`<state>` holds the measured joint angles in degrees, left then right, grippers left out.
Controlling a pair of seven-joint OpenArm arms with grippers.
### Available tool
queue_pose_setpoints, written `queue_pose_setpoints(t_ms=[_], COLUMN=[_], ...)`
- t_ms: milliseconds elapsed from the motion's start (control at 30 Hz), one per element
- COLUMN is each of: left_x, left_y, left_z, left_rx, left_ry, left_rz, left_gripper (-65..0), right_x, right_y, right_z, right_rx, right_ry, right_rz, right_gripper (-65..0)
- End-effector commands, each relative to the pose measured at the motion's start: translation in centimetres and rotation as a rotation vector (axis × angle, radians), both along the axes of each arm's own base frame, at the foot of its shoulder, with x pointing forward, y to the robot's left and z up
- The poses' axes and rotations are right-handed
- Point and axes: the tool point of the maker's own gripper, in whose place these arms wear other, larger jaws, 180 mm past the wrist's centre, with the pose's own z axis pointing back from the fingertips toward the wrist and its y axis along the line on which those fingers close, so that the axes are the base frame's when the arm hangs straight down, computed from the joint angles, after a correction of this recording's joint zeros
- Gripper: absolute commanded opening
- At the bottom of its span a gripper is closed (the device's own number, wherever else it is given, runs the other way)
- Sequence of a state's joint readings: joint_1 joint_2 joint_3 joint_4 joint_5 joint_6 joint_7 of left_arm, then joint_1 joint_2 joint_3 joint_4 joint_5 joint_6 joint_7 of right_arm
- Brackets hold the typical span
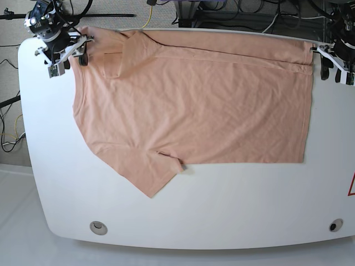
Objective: Fold the T-shirt properly
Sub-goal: 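Open both grippers and release the collar edge, then move both grippers across the shirt toward its hem corners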
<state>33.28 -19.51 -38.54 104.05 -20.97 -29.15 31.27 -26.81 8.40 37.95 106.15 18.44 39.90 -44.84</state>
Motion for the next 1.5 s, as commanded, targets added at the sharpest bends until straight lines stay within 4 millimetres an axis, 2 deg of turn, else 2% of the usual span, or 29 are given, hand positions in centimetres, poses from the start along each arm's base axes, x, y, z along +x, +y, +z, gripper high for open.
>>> queue_pose_setpoints(t_ms=[0,300,700,833,1033,1100,1167,1467], left_x=[1.7,5.3,6.4,6.9,8.4,10.0,10.8,15.1], left_y=[0.3,-0.3,-0.5,-0.2,-0.1,0.3,0.4,0.2], left_z=[2.0,4.0,4.2,4.7,5.6,5.6,5.6,4.0], left_rx=[0.021,0.018,0.018,0.026,0.027,-0.001,-0.016,-0.087], left_ry=[-0.067,-0.156,-0.153,-0.159,-0.175,-0.198,-0.204,-0.197], left_rz=[-0.007,-0.019,-0.012,-0.007,-0.002,0.017,0.022,0.024], left_gripper=[-40.8,-39.8,-37.6,-38.0,-38.2,-37.5,-37.3,-37.3], right_x=[1.8,3.9,5.3,6.4,8.9,11.7,12.9,18.2], right_y=[-0.4,0.0,0.4,0.1,0.2,1.0,1.4,2.3], right_z=[1.7,2.8,3.4,4.4,5.5,5.7,5.6,4.9], right_rx=[-0.016,-0.019,-0.025,-0.041,-0.041,-0.011,0.005,0.062], right_ry=[-0.057,-0.095,-0.121,-0.146,-0.180,-0.219,-0.226,-0.225], right_rz=[0.009,0.015,0.032,0.029,0.044,0.073,0.083,0.118], right_gripper=[-32.2,-31.8,-31.6,-31.7,-31.7,-31.8,-31.8,-31.8])
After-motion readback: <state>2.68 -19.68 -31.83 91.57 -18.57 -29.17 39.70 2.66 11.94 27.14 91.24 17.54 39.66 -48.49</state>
